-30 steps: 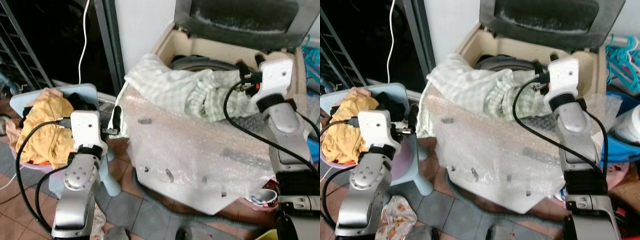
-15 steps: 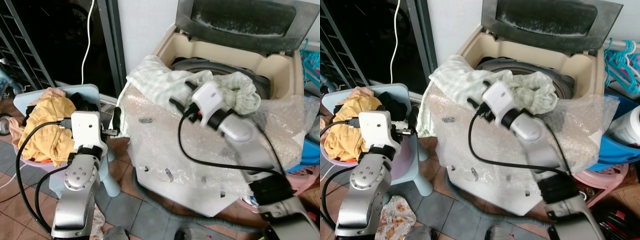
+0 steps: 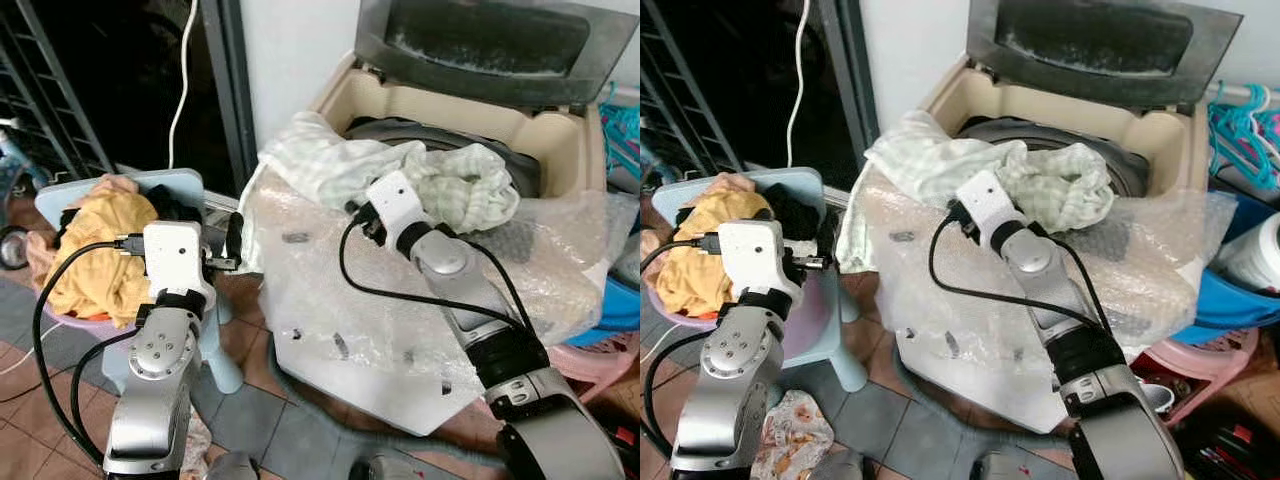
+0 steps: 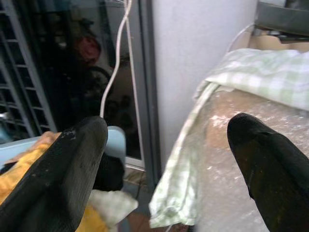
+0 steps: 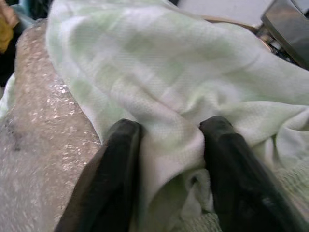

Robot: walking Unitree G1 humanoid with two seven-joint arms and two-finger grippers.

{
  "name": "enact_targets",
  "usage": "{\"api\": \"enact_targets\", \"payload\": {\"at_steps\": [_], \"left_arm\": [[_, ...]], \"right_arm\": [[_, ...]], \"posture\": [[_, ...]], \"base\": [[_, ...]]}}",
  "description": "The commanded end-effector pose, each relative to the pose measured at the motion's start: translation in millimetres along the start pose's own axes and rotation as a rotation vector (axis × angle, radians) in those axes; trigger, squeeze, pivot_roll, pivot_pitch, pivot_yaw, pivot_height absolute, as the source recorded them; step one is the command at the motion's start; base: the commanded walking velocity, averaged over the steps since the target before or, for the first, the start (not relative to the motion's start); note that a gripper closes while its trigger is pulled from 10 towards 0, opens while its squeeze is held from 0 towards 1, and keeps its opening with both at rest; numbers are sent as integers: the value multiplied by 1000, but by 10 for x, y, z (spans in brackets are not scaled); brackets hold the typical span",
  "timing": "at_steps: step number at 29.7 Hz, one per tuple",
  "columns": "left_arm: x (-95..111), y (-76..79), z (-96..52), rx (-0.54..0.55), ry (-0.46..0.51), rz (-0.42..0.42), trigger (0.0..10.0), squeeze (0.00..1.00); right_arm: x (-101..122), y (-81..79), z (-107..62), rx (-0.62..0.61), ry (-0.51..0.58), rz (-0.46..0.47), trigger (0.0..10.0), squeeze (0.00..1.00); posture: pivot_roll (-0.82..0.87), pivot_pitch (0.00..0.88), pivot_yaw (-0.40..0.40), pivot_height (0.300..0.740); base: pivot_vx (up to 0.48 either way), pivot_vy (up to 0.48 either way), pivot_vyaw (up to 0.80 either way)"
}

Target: Clothes washing

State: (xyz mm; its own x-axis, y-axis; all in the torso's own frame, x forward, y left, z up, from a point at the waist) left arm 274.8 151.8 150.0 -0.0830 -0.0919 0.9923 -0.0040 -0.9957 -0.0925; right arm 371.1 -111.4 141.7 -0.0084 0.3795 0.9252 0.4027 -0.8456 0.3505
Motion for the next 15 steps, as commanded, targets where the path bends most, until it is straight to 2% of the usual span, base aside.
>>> {"api": "enact_targets", "payload": {"at_steps": [1, 4, 15], "left_arm": [[1, -11, -4, 6, -5, 8, 10000, 0], [-1, -1, 2, 3, -5, 6, 10000, 0], [-5, -4, 4, 10, -6, 4, 10000, 0]], "right_arm": [[-219, 133, -38, -62, -100, 56, 0, 0], [-257, 164, -43, -89, -120, 105, 0, 0], [-285, 267, -36, -158, -141, 185, 0, 0]], "posture": [[28, 0, -17, 740], [25, 0, -18, 740], [30, 0, -22, 740]], "base": [[0, 0, 0], [0, 0, 0], [0, 0, 0]]}}
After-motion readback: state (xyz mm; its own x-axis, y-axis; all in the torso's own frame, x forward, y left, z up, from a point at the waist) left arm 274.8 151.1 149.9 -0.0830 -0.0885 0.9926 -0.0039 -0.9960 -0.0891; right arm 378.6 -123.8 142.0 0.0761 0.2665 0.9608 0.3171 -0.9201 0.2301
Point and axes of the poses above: a point about 5 cm out from each wrist's last joint towards the gripper, its own z axis pointing out of the wrist towards the gripper, its own x axis along the axis of the wrist's last joint, y = z × x, the point moved 2 cm from there along z, pointing out of the wrist towards the gripper, and after that the axes turned 1 degree about z, right-handed, at the moved point
